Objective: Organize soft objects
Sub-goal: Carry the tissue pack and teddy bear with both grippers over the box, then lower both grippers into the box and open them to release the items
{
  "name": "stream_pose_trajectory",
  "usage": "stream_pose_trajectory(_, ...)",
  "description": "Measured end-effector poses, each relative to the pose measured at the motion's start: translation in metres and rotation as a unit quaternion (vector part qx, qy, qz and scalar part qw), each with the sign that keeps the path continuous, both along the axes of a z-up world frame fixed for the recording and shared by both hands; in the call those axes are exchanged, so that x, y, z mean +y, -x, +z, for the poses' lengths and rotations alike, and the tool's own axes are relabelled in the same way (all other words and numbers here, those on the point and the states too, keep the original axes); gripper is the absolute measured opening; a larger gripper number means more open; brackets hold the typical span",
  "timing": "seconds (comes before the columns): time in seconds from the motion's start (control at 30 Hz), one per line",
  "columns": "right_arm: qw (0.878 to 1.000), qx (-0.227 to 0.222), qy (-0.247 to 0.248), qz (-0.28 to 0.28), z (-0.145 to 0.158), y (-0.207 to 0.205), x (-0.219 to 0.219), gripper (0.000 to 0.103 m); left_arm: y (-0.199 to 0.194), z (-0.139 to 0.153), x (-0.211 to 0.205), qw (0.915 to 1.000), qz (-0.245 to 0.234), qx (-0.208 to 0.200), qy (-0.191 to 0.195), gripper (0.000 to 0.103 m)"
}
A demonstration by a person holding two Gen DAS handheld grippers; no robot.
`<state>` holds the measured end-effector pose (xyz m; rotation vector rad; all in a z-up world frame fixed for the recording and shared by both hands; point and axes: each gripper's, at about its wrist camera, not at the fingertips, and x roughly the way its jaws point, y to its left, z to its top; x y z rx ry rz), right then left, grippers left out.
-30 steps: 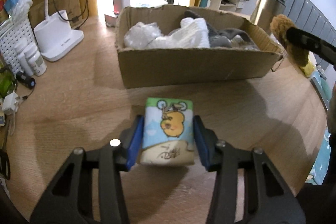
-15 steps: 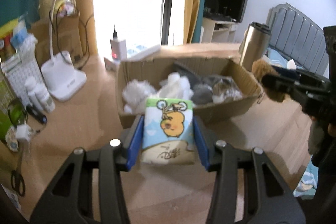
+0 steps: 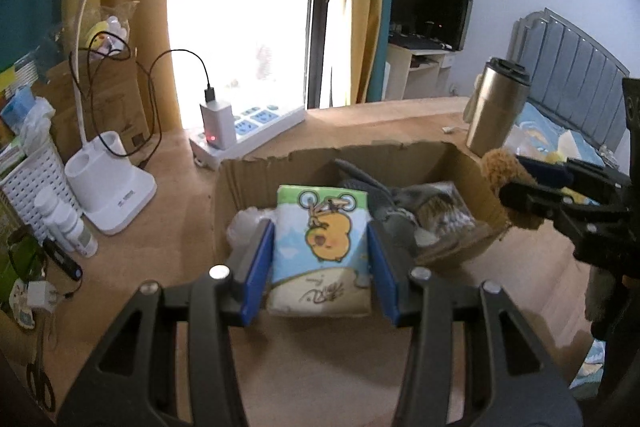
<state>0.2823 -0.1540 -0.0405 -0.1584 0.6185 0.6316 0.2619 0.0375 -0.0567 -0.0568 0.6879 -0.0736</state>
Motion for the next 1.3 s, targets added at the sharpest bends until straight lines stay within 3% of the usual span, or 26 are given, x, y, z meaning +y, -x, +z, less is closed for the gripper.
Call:
stream_pose_trajectory(0.7, 0.999, 0.022, 0.001, 0.034, -0.016, -0.045, 0.036, 0.048, -0.062, -0.017, 0.01, 0.9999, -0.004, 0.012, 0.005, 0.048)
stream_pose_trajectory(0.9, 0.999, 0.028, 0.001, 0.034, -0.02, -0.052, 0.04, 0.048, -0.079, -0.032, 0.009, 0.999, -0.002, 0.043, 0.009, 0.049)
stream_pose_trajectory(1.3, 0.999, 0.033, -0.001, 0.038, -0.022, -0.056, 0.049, 0.048, -0.06, -0.015, 0.019, 0.9997, 0.005, 0.022, 0.01, 0.052)
